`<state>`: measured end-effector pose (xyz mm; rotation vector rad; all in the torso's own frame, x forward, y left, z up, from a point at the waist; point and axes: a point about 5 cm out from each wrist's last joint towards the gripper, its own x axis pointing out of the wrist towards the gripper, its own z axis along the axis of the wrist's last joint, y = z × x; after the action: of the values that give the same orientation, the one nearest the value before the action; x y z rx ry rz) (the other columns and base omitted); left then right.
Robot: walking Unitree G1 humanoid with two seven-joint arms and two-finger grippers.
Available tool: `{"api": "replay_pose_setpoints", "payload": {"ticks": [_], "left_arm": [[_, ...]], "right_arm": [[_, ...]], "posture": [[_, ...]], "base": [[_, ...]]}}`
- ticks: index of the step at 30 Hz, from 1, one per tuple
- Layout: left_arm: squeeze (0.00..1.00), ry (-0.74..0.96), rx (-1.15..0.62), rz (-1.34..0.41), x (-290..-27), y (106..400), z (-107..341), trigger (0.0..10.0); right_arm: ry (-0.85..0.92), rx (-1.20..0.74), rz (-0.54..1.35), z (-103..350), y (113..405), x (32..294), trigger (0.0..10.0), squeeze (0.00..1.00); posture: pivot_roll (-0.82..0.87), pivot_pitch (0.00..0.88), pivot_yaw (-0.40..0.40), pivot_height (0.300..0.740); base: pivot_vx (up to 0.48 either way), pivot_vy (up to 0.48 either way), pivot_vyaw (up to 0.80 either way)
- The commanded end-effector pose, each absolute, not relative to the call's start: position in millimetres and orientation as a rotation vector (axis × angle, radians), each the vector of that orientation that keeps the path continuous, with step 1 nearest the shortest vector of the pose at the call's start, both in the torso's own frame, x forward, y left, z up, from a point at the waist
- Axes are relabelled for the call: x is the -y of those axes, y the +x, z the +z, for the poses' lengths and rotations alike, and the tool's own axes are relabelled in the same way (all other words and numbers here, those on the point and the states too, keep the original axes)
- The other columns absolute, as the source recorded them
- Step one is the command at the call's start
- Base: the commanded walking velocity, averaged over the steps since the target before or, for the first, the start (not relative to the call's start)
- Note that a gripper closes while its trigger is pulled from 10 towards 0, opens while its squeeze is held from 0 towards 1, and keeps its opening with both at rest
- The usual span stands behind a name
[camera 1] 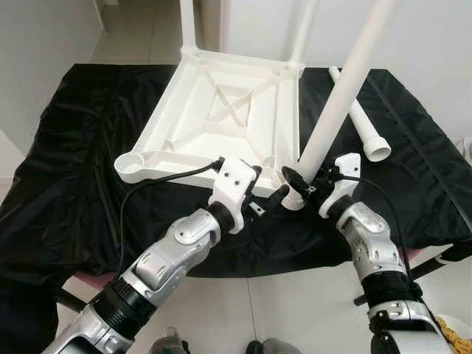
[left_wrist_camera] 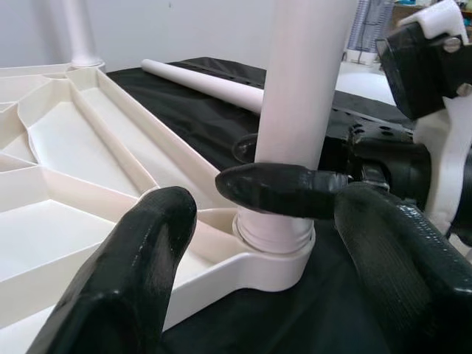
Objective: Building children table
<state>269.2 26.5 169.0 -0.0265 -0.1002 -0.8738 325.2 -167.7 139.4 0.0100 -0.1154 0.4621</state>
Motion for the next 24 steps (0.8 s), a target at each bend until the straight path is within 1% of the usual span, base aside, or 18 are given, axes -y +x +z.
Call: {"api": "replay_pose_setpoints", "payload": {"ticks": [1,5,6,7,10,14,18,19,21,22,23,24], "left_arm": [[0.0,-0.004,0.107,-1.156,-18,255,168,10.0],[0.0,-0.004,0.107,-1.156,-18,255,169,10.0],[0.0,-0.003,0.107,-1.153,-18,255,169,10.0],[0.0,-0.003,0.107,-1.153,-18,255,169,10.0],[0.0,-0.001,0.109,-1.148,-19,256,169,10.0],[0.0,-0.002,0.11,-1.146,-19,257,170,10.0],[0.0,-0.004,0.11,-1.143,-19,257,169,10.0],[0.0,-0.004,0.11,-1.143,-19,257,169,10.0],[0.0,-0.005,0.11,-1.143,-19,257,169,10.0],[0.0,-0.005,0.11,-1.143,-19,257,169,10.0],[0.0,-0.004,0.111,-1.142,-19,257,170,10.0],[0.0,-0.006,0.112,-1.141,-19,257,170,10.0]], "right_arm": [[0.051,0.099,0.408,137,324,171,10.0,0.0],[0.064,0.097,0.365,138,325,171,10.0,0.0],[0.077,0.099,0.3,140,326,171,10.0,0.0],[0.077,0.099,0.3,140,326,171,10.0,0.0],[0.113,0.091,0.183,141,328,173,10.0,0.0],[0.124,0.078,0.111,140,328,172,10.0,0.0],[0.11,0.056,-0.11,133,321,164,10.0,0.0],[0.11,0.056,-0.11,133,321,164,10.0,0.0],[0.101,0.047,-0.187,130,317,157,10.0,0.0],[0.101,0.047,-0.187,130,317,157,10.0,0.0],[0.107,0.033,-0.201,128,314,144,10.0,0.0],[0.099,0.035,-0.194,129,313,139,10.0,0.0]], "posture": [[-0.02,0.043,-0.024,0.74],[-0.02,0.047,-0.023,0.74],[-0.02,0.051,-0.023,0.74],[-0.02,0.051,-0.023,0.74],[-0.02,0.054,-0.024,0.74],[-0.02,0.055,-0.024,0.74],[-0.02,0.058,-0.026,0.74],[-0.02,0.058,-0.026,0.74],[-0.02,0.059,-0.027,0.74],[-0.02,0.059,-0.027,0.74],[-0.02,0.058,-0.026,0.74],[-0.01,0.059,-0.026,0.74]], "base": [[0.0,0.0,0.0],[0.0,0.0,0.0],[0.0,0.0,0.0],[0.0,0.0,0.0],[0.0,0.0,0.0],[0.0,0.0,0.0],[0.0,0.0,0.0],[0.0,0.0,0.0],[0.0,0.0,0.0],[0.0,0.0,0.0],[0.0,0.0,0.0],[0.0,0.0,0.0]]}}
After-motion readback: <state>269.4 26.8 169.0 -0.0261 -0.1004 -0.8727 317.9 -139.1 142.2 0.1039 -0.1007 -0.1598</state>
